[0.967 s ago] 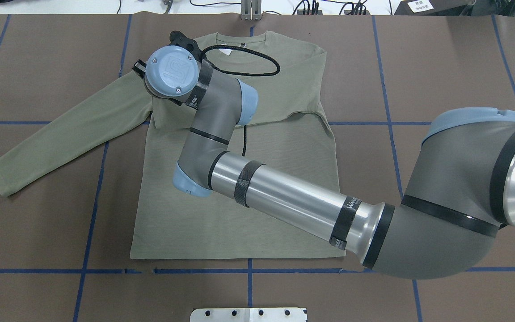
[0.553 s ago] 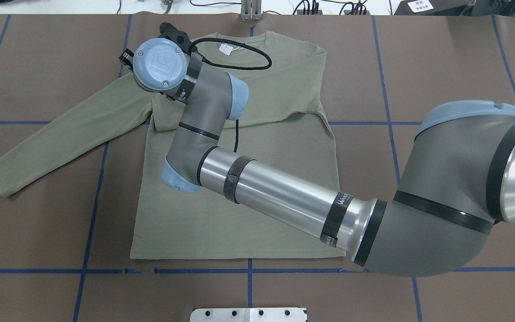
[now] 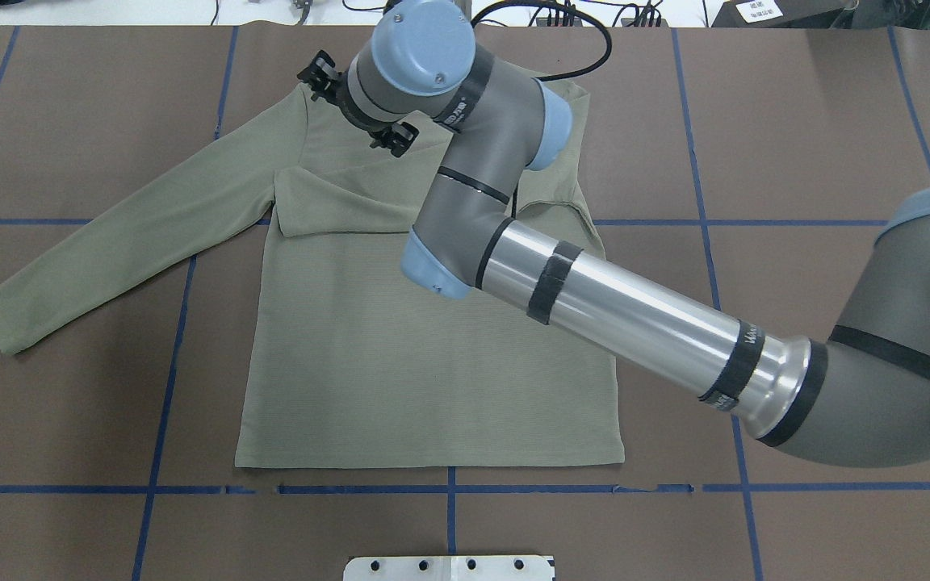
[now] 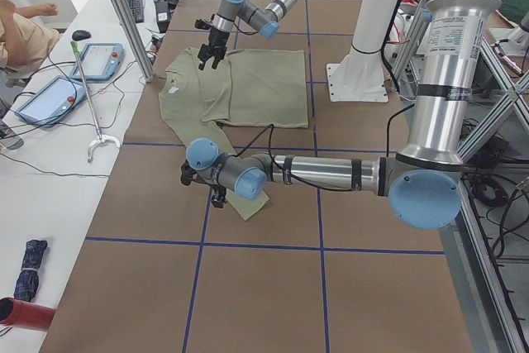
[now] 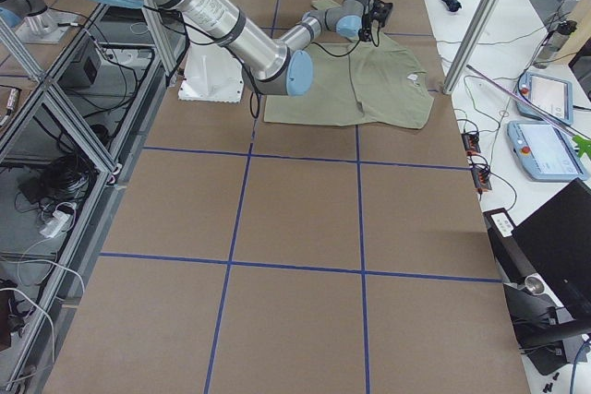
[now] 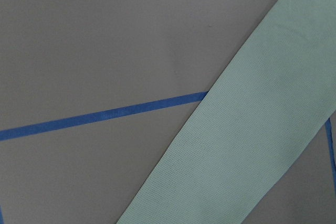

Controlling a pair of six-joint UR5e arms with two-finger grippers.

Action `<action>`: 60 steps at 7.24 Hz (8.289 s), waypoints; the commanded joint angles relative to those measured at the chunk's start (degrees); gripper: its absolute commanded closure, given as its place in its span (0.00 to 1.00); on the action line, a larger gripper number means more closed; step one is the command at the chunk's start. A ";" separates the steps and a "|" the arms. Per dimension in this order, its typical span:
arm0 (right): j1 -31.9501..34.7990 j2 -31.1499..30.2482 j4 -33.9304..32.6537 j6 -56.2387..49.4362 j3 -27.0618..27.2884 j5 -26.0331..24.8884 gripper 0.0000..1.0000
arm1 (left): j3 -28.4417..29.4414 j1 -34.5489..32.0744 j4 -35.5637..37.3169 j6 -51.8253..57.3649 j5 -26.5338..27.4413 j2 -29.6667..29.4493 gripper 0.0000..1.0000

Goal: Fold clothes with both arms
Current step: 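Carry the held cuff with the right gripper across the shirt toward the collar, then release the sleeve with the right gripper while the left gripper reaches the other cuff, then fold the other cuff toward the collar with the left gripper while the right withdraws, then release the sleeve with the left gripper while the right gripper moves beside the shirt, then move both grippers down to the hem corners nearest the robot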

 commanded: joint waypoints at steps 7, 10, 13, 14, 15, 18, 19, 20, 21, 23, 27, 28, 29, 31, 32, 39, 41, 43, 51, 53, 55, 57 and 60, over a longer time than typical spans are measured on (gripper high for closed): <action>6.52 -16.16 -1.92 -7.55 14.55 9.21 0.01 | 7.03 5.97 -10.61 -9.33 3.26 2.21 0.17; 6.52 -16.07 -1.92 -8.08 14.46 9.30 0.01 | 7.56 5.97 -10.61 -9.16 3.26 2.21 0.23; 6.60 -16.07 -1.92 -8.08 14.46 9.30 0.01 | 7.65 5.97 -10.61 -9.07 3.17 2.30 0.33; 6.52 -16.07 -2.01 -7.99 14.46 9.30 0.01 | 7.65 5.97 -10.61 -9.07 3.17 2.30 0.36; 6.60 -16.07 -2.01 -7.99 14.46 9.30 0.01 | 7.65 5.97 -10.61 -9.07 3.17 2.30 0.43; 6.60 -15.99 -2.01 -7.82 14.64 9.39 0.01 | 7.56 6.14 -10.61 -9.07 3.17 3.17 0.44; 6.60 -15.90 -2.09 -7.64 14.73 9.48 0.01 | 7.56 6.14 -10.70 -9.07 3.17 3.17 0.44; 6.60 -15.90 -2.10 -7.55 14.90 9.48 0.01 | 7.56 6.23 -10.70 -8.98 3.17 3.35 0.44; 6.60 -15.90 -2.10 -7.47 15.08 9.56 0.01 | 7.56 6.23 -10.70 -9.07 3.17 3.44 0.52; 6.60 -15.90 -2.10 -7.38 15.08 9.65 0.01 | 7.30 6.23 -10.61 -9.15 3.17 3.35 1.00; 8.08 -16.68 -2.10 -7.81 15.43 11.13 0.01 | -2.76 5.97 -9.13 -10.11 -0.32 3.53 1.00; 10.36 -20.08 -1.83 -8.25 17.87 14.98 0.01 | -6.90 6.05 -7.98 -11.25 -4.09 3.53 1.00; 12.65 -24.03 -1.74 -10.17 20.85 17.10 0.01 | -9.90 6.32 -8.23 -19.01 -5.78 1.18 1.00; 16.60 -31.59 -1.74 -17.88 24.38 18.09 0.00 | -12.30 6.49 -8.32 -34.47 -6.23 -8.98 1.00; 18.80 -35.63 -1.48 -21.66 25.87 18.87 0.00 | -12.13 7.63 -8.50 -44.73 -6.15 -16.18 1.00; 31.92 -49.38 -1.04 -37.26 30.46 32.50 0.00 | 24.31 33.44 -23.67 -75.42 38.69 -60.98 1.00; 32.09 -49.47 -1.13 -37.17 30.20 32.07 0.00 | 32.40 36.02 -30.71 -75.42 43.07 -63.52 1.00; 32.01 -49.04 -1.13 -36.91 30.20 31.89 0.00 | 32.17 36.64 -30.74 -75.51 44.66 -63.80 0.39; 1.42 -53.14 -2.96 -7.35 48.86 8.51 0.01 | -22.18 31.12 -18.03 -69.66 29.92 -23.77 0.28; -15.72 -52.56 -27.89 0.75 61.69 -7.50 0.02 | -29.07 30.93 -14.83 -65.33 29.54 -14.80 0.28; -27.63 -53.25 -28.99 14.53 62.28 -19.13 0.04 | -30.23 31.19 -15.00 -64.18 27.97 -10.29 0.28; -34.68 -58.26 -29.08 18.62 61.84 -26.44 0.07 | -29.80 31.02 -14.74 -64.17 25.76 -10.10 0.28; -34.88 -57.30 -29.08 18.90 60.61 -26.65 0.11 | -29.79 31.28 -14.92 -64.26 26.64 -9.31 0.27</action>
